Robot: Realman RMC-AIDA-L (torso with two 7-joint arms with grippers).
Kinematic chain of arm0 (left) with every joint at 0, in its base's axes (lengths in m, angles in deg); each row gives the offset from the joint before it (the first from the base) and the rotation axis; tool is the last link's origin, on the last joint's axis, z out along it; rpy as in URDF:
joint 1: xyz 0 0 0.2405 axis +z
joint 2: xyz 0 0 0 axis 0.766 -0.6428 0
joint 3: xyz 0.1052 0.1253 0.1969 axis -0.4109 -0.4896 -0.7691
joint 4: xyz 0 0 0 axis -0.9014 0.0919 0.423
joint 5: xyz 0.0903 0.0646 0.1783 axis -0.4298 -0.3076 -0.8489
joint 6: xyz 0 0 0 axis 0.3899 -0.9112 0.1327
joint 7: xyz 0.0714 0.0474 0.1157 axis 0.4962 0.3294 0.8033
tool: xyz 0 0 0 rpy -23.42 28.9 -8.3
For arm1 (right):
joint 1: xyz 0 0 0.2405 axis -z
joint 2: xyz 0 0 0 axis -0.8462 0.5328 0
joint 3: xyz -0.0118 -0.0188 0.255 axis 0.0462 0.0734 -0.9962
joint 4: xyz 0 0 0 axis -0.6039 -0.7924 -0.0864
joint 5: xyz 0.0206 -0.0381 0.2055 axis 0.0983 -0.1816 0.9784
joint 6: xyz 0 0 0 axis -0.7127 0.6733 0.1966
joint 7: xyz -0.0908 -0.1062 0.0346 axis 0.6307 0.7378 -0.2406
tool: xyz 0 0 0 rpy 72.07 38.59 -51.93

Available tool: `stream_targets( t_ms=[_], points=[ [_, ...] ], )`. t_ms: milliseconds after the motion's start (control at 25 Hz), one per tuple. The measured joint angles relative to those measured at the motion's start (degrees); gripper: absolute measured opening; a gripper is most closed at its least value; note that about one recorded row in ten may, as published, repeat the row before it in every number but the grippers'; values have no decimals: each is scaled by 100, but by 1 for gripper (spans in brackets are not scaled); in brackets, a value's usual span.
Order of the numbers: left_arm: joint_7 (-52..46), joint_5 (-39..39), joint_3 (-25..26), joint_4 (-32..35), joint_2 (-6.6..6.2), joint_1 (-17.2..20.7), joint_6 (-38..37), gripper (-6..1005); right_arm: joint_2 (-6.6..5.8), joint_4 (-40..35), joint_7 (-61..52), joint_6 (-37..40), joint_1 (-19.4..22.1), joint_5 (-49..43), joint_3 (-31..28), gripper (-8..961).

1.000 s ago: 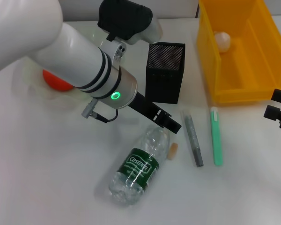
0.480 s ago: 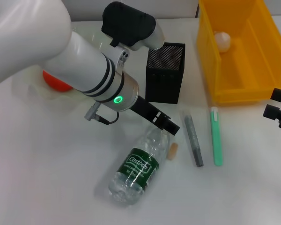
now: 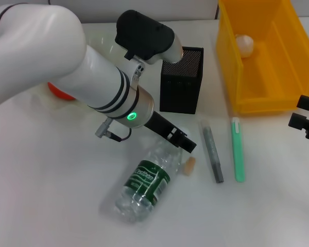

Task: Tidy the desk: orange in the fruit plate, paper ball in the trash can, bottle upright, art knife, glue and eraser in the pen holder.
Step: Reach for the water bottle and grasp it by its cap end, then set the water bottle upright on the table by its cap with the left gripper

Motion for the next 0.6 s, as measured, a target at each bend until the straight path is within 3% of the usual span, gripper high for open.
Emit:
stream_targets(
  t_ms=[280, 600],
  points=[
    [18, 0, -154, -22, 0, 0, 50, 779, 7, 5, 0, 0, -1, 8, 0, 643],
    [127, -16, -256, 38, 0, 25, 56, 517, 8, 8, 0, 0, 6, 9, -6, 642]
  ],
)
